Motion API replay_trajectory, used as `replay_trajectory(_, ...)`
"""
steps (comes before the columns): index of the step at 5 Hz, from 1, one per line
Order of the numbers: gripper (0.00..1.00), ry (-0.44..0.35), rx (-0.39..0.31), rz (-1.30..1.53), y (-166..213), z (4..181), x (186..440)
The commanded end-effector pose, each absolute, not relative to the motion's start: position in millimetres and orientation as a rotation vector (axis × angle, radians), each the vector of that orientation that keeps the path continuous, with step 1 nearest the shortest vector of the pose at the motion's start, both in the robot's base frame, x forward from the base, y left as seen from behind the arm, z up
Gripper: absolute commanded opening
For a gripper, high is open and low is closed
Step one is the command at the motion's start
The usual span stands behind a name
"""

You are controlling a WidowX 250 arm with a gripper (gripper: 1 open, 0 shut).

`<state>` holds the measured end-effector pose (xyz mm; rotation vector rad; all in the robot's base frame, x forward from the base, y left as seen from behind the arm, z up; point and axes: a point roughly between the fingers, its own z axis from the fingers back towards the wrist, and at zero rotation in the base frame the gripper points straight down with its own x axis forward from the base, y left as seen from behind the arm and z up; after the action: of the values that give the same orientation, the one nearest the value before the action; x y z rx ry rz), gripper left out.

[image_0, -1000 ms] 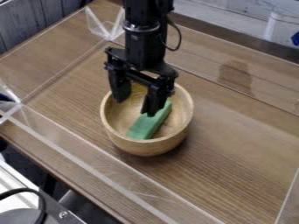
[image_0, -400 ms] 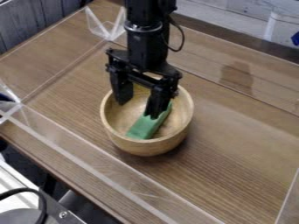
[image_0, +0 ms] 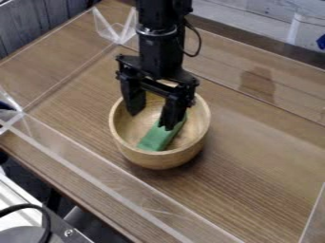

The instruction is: Remove the green block from inside the brown bowl and put it on the table

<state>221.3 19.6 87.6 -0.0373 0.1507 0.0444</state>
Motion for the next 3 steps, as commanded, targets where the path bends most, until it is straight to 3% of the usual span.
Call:
replay_trajectory(1, 1.00, 0.116, -0.039, 0.043, 18.8, 95.1, 228.9)
replay_trajectory(3, 1.00, 0.122, -0.049, 0.050, 18.8, 96.5, 232.7)
